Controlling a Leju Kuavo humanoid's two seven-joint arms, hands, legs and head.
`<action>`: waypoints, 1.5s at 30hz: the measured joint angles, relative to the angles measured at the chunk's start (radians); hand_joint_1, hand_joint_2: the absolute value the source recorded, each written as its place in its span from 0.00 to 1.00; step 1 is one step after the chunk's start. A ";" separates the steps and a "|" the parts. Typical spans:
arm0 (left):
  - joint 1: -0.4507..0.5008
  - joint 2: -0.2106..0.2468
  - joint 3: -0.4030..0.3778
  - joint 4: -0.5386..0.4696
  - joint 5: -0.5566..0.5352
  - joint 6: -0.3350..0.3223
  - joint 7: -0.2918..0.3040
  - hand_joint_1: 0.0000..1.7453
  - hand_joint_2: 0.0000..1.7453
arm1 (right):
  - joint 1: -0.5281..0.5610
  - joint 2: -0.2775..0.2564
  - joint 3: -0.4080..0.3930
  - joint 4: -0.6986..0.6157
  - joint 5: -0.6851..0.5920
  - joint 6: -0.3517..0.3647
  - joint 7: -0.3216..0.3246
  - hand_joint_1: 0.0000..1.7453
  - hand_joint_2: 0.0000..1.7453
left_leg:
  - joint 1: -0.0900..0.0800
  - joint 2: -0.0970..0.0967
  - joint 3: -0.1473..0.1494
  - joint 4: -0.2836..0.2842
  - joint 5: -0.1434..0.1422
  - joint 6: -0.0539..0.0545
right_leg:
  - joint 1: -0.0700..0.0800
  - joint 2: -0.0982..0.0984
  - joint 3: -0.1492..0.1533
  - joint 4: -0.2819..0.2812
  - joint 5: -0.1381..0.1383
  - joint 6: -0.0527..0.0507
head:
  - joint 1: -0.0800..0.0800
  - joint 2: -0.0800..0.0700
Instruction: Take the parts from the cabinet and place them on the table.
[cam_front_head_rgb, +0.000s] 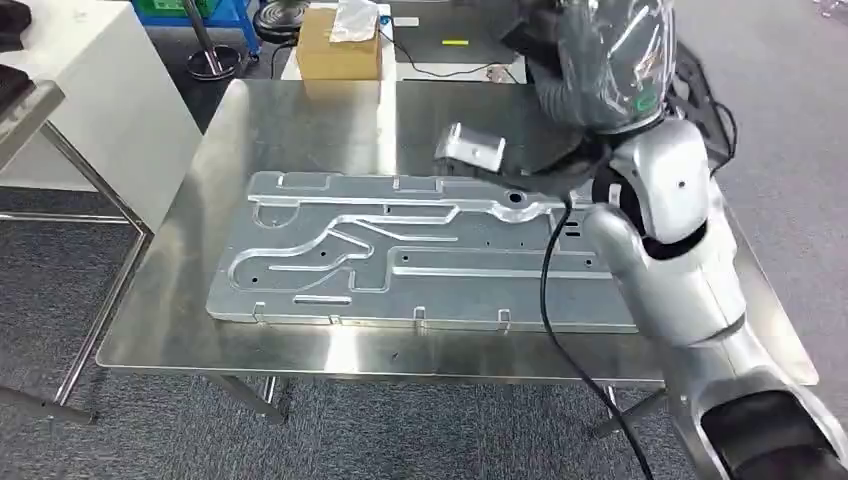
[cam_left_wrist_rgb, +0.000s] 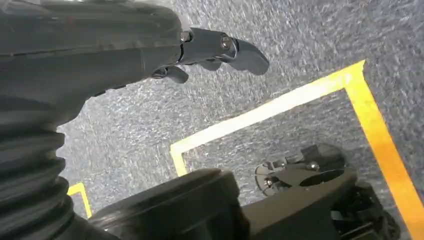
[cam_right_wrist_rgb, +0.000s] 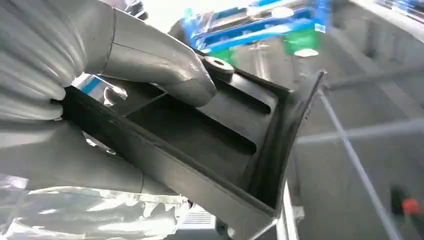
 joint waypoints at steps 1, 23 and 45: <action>0.000 0.000 -0.001 0.000 0.000 0.000 0.000 0.00 1.00 | -0.032 -0.013 0.000 0.057 0.035 -0.006 0.013 1.00 1.00 | -0.002 -0.001 -0.007 0.006 -0.003 0.015 | 0.000 -0.001 -0.006 -0.001 0.005 0.007 | 0.001 0.000; -0.011 -0.011 -0.028 0.000 0.010 0.011 -0.025 0.00 1.00 | -0.265 -0.027 0.012 0.885 0.147 -0.075 0.040 1.00 1.00 | -0.011 -0.011 -0.085 0.202 -0.119 0.008 | -0.003 -0.010 -0.022 -0.033 0.047 -0.015 | 0.000 0.000; -0.026 -0.027 -0.053 0.000 0.008 -0.001 -0.022 0.00 1.00 | -0.179 0.075 0.020 1.117 0.172 -0.084 0.041 1.00 1.00 | -0.004 -0.005 -0.006 -0.007 0.004 0.039 | -0.003 -0.004 -0.053 0.006 0.048 0.017 | 0.003 0.000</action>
